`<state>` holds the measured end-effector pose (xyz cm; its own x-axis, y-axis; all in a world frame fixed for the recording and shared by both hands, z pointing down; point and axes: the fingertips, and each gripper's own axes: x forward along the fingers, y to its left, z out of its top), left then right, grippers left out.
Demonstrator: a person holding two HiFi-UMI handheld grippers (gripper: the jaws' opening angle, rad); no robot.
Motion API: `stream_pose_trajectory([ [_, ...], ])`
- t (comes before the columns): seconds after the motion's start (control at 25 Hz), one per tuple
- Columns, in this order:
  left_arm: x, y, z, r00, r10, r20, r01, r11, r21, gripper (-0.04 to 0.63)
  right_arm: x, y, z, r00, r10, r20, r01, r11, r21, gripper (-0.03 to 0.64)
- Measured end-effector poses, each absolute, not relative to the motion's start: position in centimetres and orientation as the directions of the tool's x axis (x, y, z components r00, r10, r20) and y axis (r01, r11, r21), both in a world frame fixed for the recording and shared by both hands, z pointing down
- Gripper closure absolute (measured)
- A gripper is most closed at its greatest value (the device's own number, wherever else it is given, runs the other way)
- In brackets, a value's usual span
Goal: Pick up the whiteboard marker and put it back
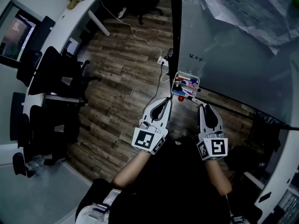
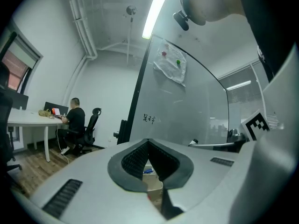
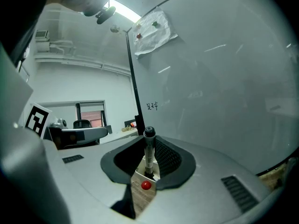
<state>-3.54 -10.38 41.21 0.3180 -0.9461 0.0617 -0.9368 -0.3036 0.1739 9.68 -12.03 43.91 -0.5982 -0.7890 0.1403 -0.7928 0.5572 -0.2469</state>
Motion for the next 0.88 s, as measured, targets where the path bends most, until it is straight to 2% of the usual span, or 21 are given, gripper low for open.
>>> stream_pose_trajectory([
  [0.56, -5.8, -12.9, 42.5, 0.408, -0.91, 0.069, -0.898, -0.387, 0.211, 0.588, 6.9, -14.1, 46.9, -0.514, -0.826, 0.23, -0.857, 0.484, -0.177, 0.538],
  [0.88, -7.2, -13.4, 43.9, 0.404, -0.907, 0.12, -0.899, -0.368, 0.238, 0.588, 5.0, -14.2, 48.6, -0.506, -0.813, 0.289, -0.862, 0.493, -0.122, 0.54],
])
